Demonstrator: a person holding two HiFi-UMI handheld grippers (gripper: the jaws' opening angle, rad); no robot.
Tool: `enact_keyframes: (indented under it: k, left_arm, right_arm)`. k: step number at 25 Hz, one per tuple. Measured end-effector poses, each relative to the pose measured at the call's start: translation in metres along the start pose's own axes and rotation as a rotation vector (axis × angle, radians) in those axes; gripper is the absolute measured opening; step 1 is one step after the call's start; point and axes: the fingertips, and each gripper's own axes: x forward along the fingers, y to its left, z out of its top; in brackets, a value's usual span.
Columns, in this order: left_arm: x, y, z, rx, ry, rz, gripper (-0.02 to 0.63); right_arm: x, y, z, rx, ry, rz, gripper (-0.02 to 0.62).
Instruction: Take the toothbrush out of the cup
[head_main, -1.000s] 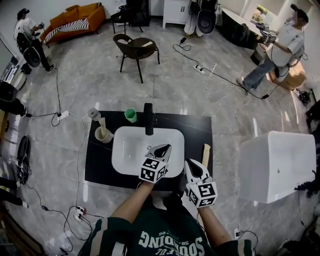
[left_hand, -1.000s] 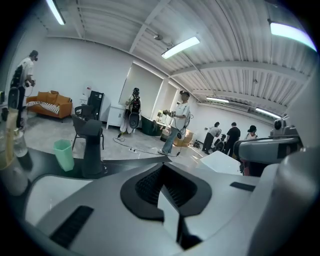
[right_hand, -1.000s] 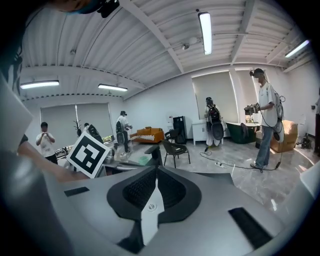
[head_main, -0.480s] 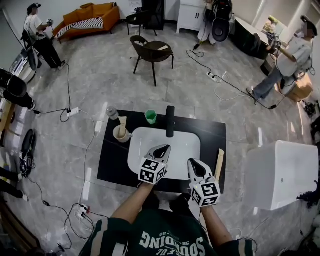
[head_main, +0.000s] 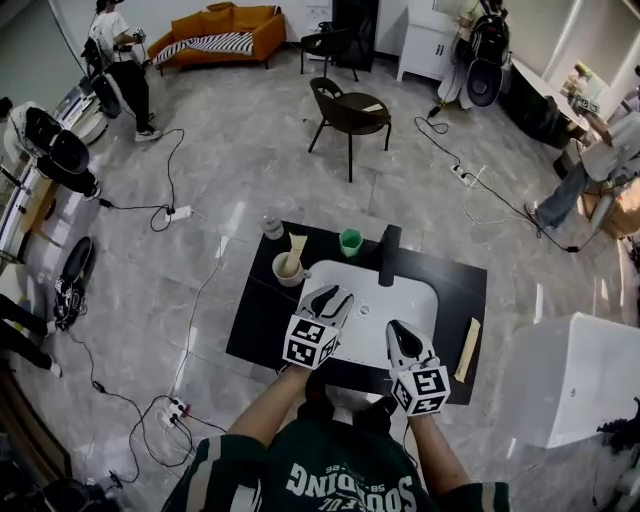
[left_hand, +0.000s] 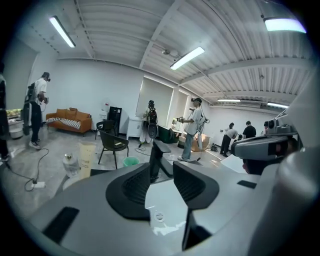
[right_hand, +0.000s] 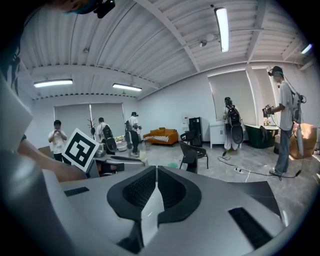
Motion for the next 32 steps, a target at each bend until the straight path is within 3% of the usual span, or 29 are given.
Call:
enact_keyframes:
  k: [5, 12, 32]
  left_arm:
    - [-0.02, 0.052, -0.001, 0.005, 0.003, 0.101, 0.183]
    - [-0.031, 0.112, -0.003, 0.012, 0.028, 0.175, 0.213]
    - [0.023, 0.195, -0.05, 0.063, 0.196, 0.156, 0.229]
  right_arm:
    - [0.018, 0.023, 0.002, -0.012, 0.006, 0.027, 0.043]
    - [0.034, 0.041, 0.003, -0.023, 0.018, 0.037, 0.043]
    - [0.073, 0.038, -0.006, -0.002, 0.072, -0.02, 0.043]
